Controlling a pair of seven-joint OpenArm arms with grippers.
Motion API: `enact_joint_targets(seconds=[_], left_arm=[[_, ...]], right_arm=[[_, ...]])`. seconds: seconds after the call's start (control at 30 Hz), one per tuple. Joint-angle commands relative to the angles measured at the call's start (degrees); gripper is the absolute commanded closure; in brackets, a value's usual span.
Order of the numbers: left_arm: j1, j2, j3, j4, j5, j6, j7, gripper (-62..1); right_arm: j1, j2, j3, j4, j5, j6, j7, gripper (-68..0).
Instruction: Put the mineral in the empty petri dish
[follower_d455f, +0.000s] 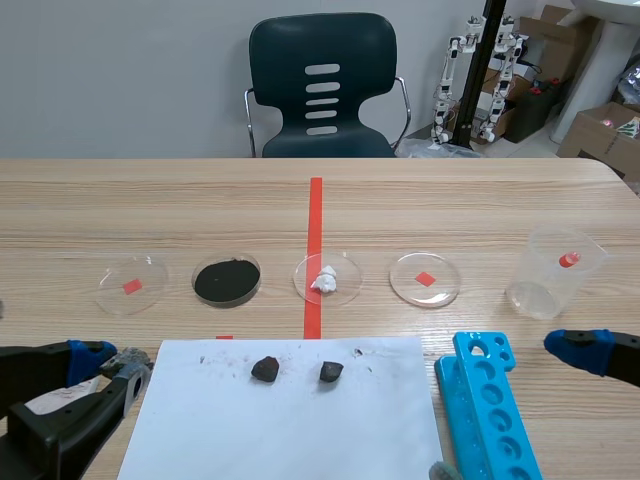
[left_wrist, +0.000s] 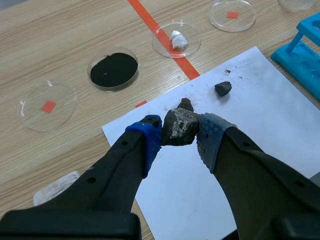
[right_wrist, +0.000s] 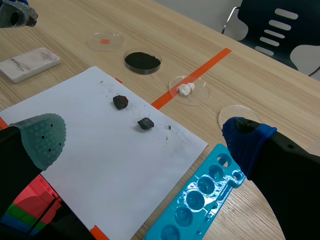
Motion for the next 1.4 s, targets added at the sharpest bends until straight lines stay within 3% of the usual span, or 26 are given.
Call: enact_joint_targets(seconds=[0.0,0.97,1.2,1.37], left_arm=[[-0.15,0.02,-0.15,1.03,-0.33,0.28,-0.98,-13.0],[-0.94,0.11,-0.13,1.01,-0.35,0.31,0.13,-13.0],[-8.0,2.34,0.81,-0.09,-0.57,0.28,5.77,-13.0],[-16.65,6.12,1.81,-4.96,-2.45,0.33,6.58,-13.0]], right_arm=[[0.04,0.48,0.39,0.42,0.61,0.0,1.05,-67.9],[0.02,0.48,0.39,0.42,0.61,0.0,1.03,-67.9],[0.04,0.48,0.39,0.42,0.61,0.0,1.05,-67.9],[0.04,0.48,0.39,0.42,0.61,0.0,1.05,-67.9]])
